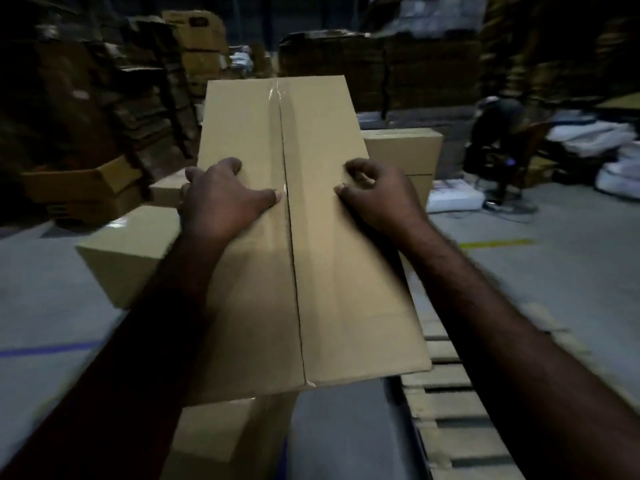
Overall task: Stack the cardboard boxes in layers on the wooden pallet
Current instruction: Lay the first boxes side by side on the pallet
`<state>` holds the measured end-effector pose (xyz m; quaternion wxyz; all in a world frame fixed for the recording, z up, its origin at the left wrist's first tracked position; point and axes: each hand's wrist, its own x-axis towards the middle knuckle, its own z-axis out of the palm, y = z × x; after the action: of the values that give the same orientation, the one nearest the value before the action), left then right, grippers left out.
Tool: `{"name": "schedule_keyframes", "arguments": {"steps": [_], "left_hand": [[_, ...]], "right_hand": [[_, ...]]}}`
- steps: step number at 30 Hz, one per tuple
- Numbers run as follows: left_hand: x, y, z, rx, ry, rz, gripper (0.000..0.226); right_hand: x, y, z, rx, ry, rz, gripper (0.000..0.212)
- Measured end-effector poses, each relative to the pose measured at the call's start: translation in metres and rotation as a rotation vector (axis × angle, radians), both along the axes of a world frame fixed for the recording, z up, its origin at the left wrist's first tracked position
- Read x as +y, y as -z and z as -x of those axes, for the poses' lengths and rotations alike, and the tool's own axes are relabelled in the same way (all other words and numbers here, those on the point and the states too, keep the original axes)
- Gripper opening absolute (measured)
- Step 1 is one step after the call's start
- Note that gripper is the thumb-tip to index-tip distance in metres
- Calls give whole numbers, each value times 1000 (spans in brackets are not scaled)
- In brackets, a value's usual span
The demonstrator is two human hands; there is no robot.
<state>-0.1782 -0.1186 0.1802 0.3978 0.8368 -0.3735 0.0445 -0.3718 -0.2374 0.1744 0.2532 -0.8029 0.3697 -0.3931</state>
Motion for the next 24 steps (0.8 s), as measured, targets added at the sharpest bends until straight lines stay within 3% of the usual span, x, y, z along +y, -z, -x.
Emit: {"name": "schedule_keyframes", "arguments": {"steps": [5,15,24], "left_hand": [[-50,13,103,-26,194,-8,90],[-145,90,346,137,721,-195,111],[-225,162,519,144,1108,-292,113]], "right_hand": [[-12,21,123,-4,220,-24,47],[5,94,385,48,698,-272,55],[0,157,534,18,1078,-466,54]]}}
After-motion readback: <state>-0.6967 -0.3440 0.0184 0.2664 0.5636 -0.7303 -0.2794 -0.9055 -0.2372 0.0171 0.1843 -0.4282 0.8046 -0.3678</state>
